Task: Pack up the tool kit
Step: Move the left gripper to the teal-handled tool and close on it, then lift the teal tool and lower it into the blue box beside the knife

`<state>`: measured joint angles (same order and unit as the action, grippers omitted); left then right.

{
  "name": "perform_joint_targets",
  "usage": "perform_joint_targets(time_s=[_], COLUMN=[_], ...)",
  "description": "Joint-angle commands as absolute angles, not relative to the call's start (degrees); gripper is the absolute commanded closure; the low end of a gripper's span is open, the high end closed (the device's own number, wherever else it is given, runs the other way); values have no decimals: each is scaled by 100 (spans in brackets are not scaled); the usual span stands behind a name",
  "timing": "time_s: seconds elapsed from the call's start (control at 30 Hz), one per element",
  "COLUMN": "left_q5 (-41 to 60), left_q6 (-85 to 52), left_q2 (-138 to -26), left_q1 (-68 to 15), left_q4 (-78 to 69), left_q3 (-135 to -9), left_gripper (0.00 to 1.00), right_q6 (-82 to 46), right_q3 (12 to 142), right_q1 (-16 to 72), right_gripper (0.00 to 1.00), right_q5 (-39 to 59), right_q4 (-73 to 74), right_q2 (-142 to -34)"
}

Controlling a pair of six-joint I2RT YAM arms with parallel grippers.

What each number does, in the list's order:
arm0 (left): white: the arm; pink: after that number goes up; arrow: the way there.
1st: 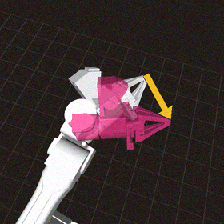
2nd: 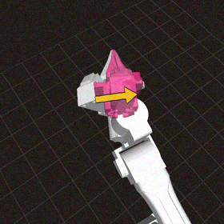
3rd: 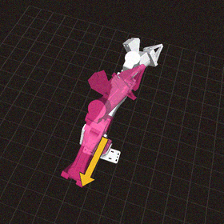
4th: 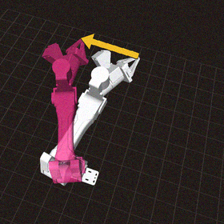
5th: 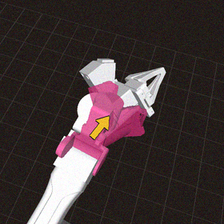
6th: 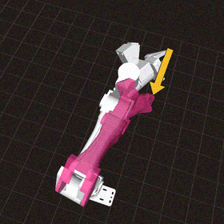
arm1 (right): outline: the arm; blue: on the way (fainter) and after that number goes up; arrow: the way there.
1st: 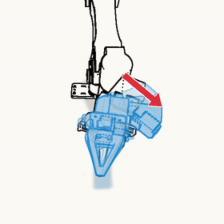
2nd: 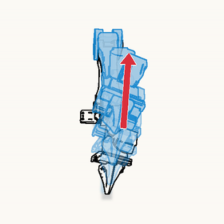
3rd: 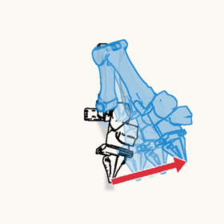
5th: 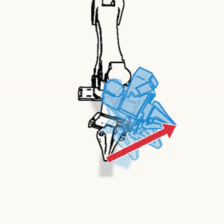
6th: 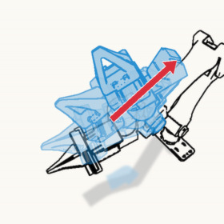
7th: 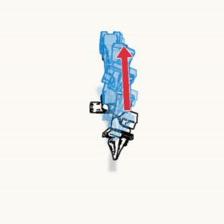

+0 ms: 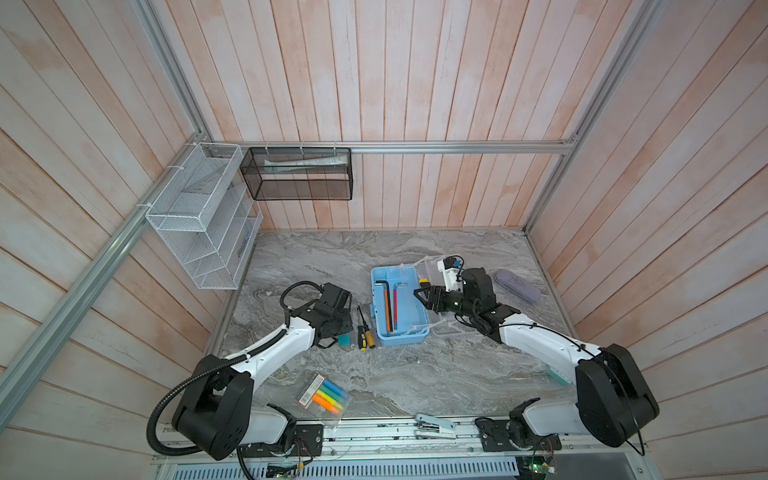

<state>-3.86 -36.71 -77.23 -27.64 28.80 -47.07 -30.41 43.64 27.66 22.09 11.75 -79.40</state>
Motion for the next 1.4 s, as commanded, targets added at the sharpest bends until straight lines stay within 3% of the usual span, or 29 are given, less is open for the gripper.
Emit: perform_joint_targets(time_s=[0.0, 0.27, 0.63, 0.93, 1.37], left_q5=[207, 490, 255, 259, -23], left_q6=[-3818, -4200, -4351, -4228, -4457], left_q2=[-7422, -7472, -9019, -10142, -11073], left_q1=[-2749, -3403, -4252, -4337, -4356], left_q4=[2726, 2015, 993, 1097, 1304], left_q3=[-5005, -5574, -6756, -7780, -8250], left_gripper=[81, 80, 80, 81, 77], right_q6=[-3138, -3059, -3155, -3235, -3142], right_q3=[4517, 4540, 4310, 3946, 3680], right_q1=[2710, 2406, 2217, 2093, 1942], right_gripper=[41, 40, 40, 40, 40], right_q5=[2329, 2190, 2171, 2130, 2110], right_q4=[1100, 903, 948, 1095, 1077], right_q2=[-7859, -7388, -6920, -6519, -6374])
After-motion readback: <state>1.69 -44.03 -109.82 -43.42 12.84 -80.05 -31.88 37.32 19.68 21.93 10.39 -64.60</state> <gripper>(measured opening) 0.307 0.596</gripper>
